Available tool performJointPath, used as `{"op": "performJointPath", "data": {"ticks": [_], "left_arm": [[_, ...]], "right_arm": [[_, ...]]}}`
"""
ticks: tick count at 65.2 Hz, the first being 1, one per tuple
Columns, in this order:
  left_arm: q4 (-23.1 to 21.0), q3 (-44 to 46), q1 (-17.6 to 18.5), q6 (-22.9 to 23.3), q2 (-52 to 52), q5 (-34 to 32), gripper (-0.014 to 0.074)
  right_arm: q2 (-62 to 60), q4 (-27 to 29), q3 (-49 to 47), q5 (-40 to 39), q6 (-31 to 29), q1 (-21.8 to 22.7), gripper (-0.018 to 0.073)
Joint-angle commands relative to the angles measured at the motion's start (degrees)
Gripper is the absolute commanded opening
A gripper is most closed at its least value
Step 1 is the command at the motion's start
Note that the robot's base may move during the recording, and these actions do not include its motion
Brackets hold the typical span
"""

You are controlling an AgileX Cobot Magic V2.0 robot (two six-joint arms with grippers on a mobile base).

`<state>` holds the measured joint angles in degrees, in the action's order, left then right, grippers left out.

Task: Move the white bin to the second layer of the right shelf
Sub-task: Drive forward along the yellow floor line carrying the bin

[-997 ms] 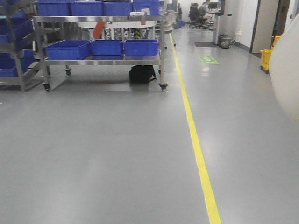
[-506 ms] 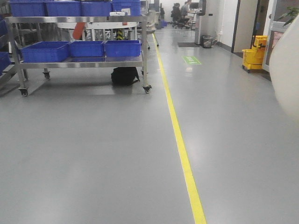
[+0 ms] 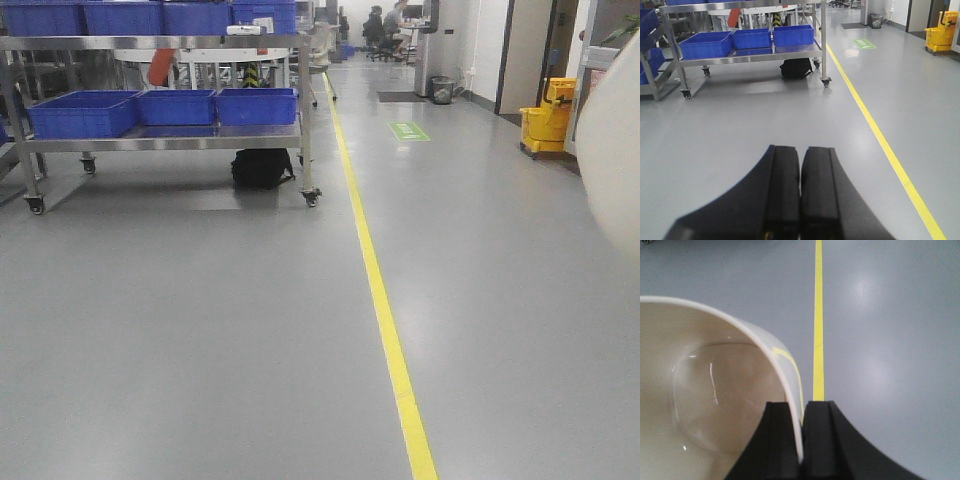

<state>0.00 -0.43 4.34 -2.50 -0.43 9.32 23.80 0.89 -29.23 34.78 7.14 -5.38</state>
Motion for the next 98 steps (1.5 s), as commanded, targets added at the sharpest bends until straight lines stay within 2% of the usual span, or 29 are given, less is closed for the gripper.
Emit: {"op": "performJointPath", "data": {"ticks": [1, 98], "left_arm": [[0.00, -2.11, 0.32, 0.30, -0.92, -4.89, 0.0085], [0.00, -2.11, 0.32, 0.30, -0.92, -4.89, 0.0085]], "right_arm": [[0.10, 0.45, -1.79, -5.31, -0.19, 0.21, 0.0048], [0.10, 0.45, -1.79, -5.31, -0.19, 0.21, 0.0048]]}}
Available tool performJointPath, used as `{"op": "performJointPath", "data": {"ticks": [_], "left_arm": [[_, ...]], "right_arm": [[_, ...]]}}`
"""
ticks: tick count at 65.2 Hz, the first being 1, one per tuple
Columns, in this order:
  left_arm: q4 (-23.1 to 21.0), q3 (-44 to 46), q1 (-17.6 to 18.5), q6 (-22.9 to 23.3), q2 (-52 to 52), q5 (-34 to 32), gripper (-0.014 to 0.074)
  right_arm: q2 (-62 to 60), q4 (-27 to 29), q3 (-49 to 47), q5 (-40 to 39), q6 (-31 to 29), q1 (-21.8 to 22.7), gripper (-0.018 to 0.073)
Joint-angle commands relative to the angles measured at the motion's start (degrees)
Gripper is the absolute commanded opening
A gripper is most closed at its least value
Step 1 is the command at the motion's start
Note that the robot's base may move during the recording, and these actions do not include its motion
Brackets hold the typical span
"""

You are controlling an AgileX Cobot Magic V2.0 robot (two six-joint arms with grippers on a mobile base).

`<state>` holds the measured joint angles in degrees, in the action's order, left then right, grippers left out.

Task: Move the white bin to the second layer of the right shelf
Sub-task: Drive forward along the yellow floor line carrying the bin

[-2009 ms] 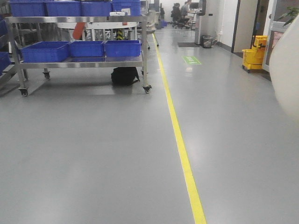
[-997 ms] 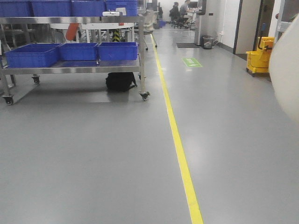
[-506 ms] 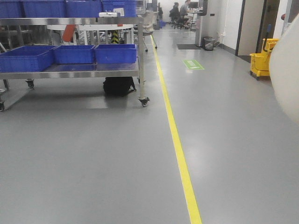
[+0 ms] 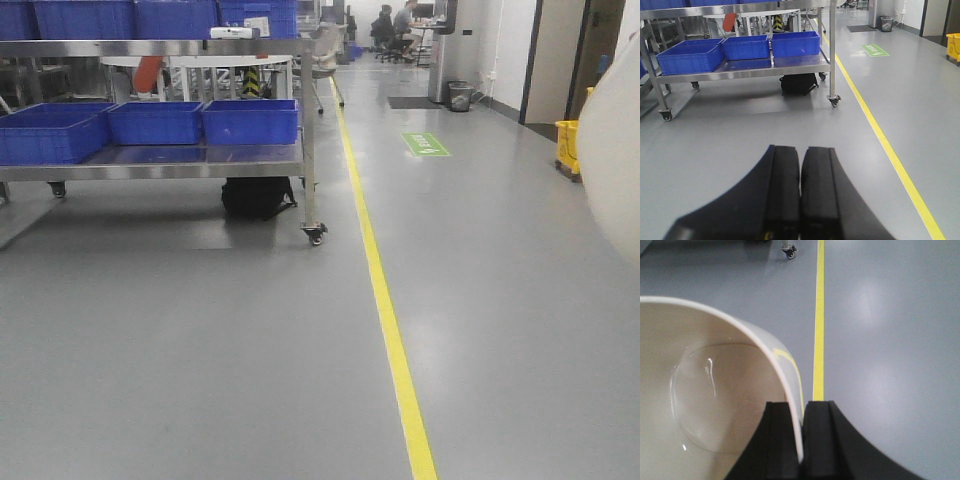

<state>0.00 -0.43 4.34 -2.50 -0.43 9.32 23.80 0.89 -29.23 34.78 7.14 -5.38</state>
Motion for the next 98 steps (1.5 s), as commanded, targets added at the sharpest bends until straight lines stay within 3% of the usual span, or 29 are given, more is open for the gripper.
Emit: {"op": "performJointPath", "data": {"ticks": [1, 98], "left_arm": [[0.00, -2.11, 0.32, 0.30, -0.92, -4.89, 0.0085], [0.00, -2.11, 0.32, 0.30, -0.92, -4.89, 0.0085]], "right_arm": [[0.10, 0.45, -1.79, -5.31, -0.19, 0.21, 0.0048], [0.10, 0.45, -1.79, -5.31, -0.19, 0.21, 0.0048]]}}
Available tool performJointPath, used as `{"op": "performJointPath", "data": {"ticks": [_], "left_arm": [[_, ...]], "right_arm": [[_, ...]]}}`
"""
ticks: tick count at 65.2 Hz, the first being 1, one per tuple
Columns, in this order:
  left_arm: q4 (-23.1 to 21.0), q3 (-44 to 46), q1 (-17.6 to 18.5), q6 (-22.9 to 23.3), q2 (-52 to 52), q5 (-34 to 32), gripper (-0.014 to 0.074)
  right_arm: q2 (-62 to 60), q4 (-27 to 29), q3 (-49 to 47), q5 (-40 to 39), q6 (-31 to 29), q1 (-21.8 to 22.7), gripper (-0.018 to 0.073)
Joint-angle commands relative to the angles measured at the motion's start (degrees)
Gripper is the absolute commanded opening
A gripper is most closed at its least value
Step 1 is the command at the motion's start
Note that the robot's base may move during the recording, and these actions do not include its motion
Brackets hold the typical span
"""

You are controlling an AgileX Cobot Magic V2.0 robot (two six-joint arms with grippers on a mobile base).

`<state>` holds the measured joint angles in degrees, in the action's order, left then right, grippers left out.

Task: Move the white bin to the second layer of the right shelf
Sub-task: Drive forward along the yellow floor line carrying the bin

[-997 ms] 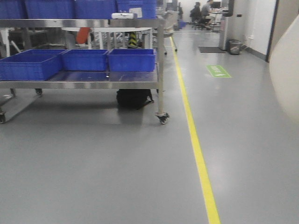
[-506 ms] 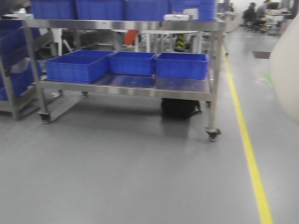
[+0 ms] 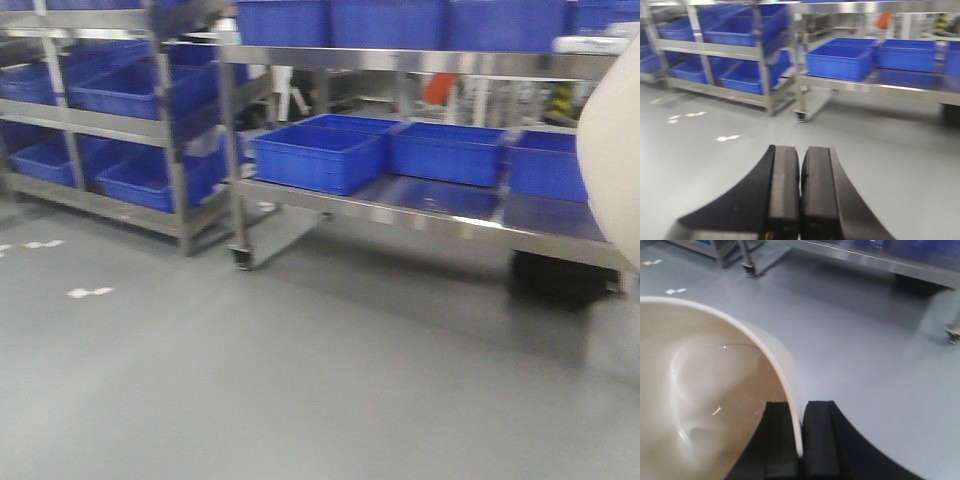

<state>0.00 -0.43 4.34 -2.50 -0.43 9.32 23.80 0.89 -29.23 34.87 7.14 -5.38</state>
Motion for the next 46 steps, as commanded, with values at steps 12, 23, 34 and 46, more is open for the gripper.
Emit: {"op": "performJointPath", "data": {"ticks": [12, 23, 34, 46], "left_arm": [[0.00, -2.11, 0.32, 0.30, -0.92, -4.89, 0.0085], [0.00, -2.11, 0.32, 0.30, -0.92, -4.89, 0.0085], [0.00, -2.11, 0.32, 0.30, -0.92, -4.89, 0.0085], [0.00, -2.11, 0.32, 0.30, -0.92, -4.89, 0.0085]], "right_arm": [[0.10, 0.45, -1.79, -5.40, -0.19, 0.21, 0.0048], [0.10, 0.45, -1.79, -5.40, -0.19, 0.21, 0.0048], [0.10, 0.45, -1.79, -5.40, -0.19, 0.21, 0.0048], [0.10, 0.45, -1.79, -5.40, -0.19, 0.21, 0.0048]]}}
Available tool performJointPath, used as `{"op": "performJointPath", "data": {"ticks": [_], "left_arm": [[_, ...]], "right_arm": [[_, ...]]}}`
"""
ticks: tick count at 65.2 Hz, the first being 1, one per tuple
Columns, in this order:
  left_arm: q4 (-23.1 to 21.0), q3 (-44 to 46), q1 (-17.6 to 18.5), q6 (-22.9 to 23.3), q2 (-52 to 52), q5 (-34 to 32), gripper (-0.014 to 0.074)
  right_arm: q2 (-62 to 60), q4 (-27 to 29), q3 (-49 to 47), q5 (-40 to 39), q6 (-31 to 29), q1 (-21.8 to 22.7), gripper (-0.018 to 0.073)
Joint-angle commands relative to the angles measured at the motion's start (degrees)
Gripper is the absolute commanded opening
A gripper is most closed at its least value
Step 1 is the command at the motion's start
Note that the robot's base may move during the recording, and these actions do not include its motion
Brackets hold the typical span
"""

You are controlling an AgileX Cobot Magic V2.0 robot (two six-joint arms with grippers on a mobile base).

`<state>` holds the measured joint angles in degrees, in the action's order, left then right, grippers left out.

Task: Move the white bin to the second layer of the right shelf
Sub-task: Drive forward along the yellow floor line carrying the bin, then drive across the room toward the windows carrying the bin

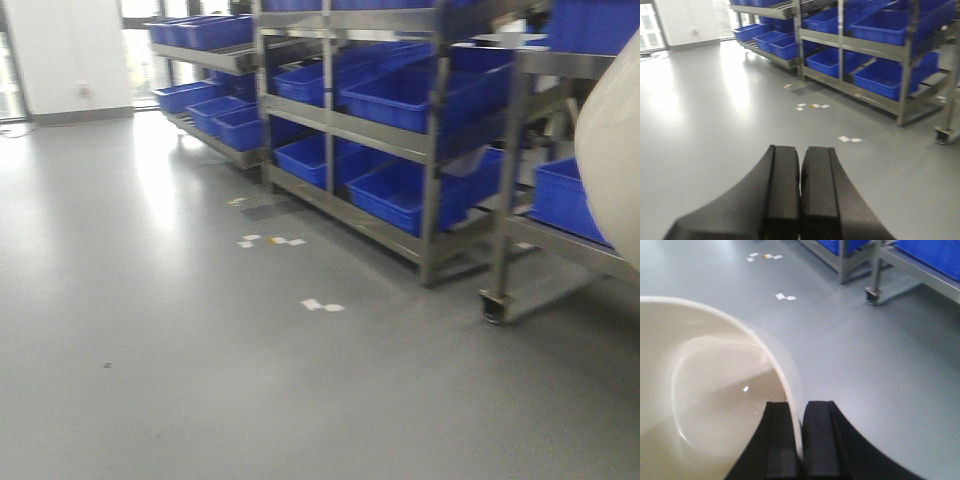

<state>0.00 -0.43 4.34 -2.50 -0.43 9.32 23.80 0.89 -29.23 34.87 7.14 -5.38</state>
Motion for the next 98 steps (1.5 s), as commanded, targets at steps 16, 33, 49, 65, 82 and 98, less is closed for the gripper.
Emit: {"op": "performJointPath", "data": {"ticks": [16, 33, 49, 65, 82, 98], "left_arm": [[0.00, -2.11, 0.32, 0.30, -0.92, -4.89, 0.0085], [0.00, -2.11, 0.32, 0.30, -0.92, -4.89, 0.0085], [0.00, -2.11, 0.32, 0.30, -0.92, -4.89, 0.0085], [0.00, -2.11, 0.32, 0.30, -0.92, -4.89, 0.0085], [0.00, -2.11, 0.32, 0.30, -0.92, -4.89, 0.0085], [0.00, -2.11, 0.32, 0.30, -0.92, -4.89, 0.0085]], "right_arm": [[0.10, 0.45, -1.79, -5.40, -0.19, 0.21, 0.0048], [0.10, 0.45, -1.79, -5.40, -0.19, 0.21, 0.0048], [0.10, 0.45, -1.79, -5.40, -0.19, 0.21, 0.0048], [0.10, 0.45, -1.79, -5.40, -0.19, 0.21, 0.0048], [0.10, 0.45, -1.79, -5.40, -0.19, 0.21, 0.0048], [0.10, 0.45, -1.79, -5.40, -0.19, 0.21, 0.0048]]}}
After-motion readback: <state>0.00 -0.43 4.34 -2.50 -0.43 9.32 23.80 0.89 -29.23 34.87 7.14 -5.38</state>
